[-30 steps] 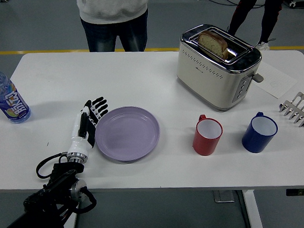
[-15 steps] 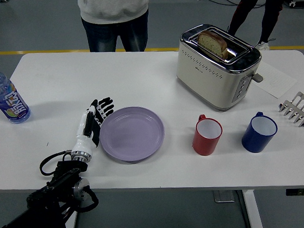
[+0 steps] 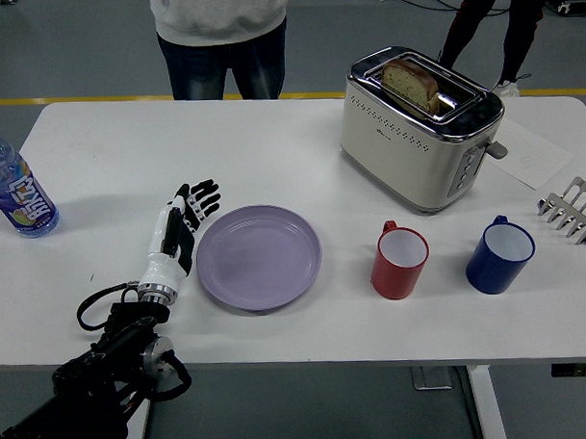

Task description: Push plate across desktop

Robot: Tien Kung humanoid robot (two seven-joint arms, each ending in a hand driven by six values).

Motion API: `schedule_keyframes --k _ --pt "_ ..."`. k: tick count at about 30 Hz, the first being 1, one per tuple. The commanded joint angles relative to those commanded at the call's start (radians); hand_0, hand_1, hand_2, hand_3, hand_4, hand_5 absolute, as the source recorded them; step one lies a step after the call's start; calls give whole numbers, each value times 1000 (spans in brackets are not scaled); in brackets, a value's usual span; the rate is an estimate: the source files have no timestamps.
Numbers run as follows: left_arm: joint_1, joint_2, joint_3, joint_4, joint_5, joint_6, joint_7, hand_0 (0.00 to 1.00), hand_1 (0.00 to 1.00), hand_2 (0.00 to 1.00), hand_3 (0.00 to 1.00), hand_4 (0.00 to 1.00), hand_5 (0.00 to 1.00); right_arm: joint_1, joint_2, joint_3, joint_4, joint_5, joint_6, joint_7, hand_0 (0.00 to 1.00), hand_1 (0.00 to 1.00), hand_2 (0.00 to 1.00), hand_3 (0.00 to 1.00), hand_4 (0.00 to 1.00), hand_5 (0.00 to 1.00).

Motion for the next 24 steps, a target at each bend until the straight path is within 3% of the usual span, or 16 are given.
schedule_keyframes --k 6,11,18,24 --pt "1 0 -63 -15 33 12 0 761 774 753 685 421 998 0 -2 9 0 -8 0 1 745 762 809 715 528 398" --pt "18 4 -134 -82 90 23 0 759 770 753 684 419 998 -1 -6 19 0 -12 1 3 745 761 809 714 528 398" --pt "55 100 -196 -188 146 -6 8 759 767 757 688 419 998 -9 -9 28 0 -9 5 13 745 762 809 714 529 398" --pt "92 179 -218 -258 201 -53 114 760 766 759 689 420 998 -14 -12 41 0 -19 5 20 745 759 808 714 528 398"
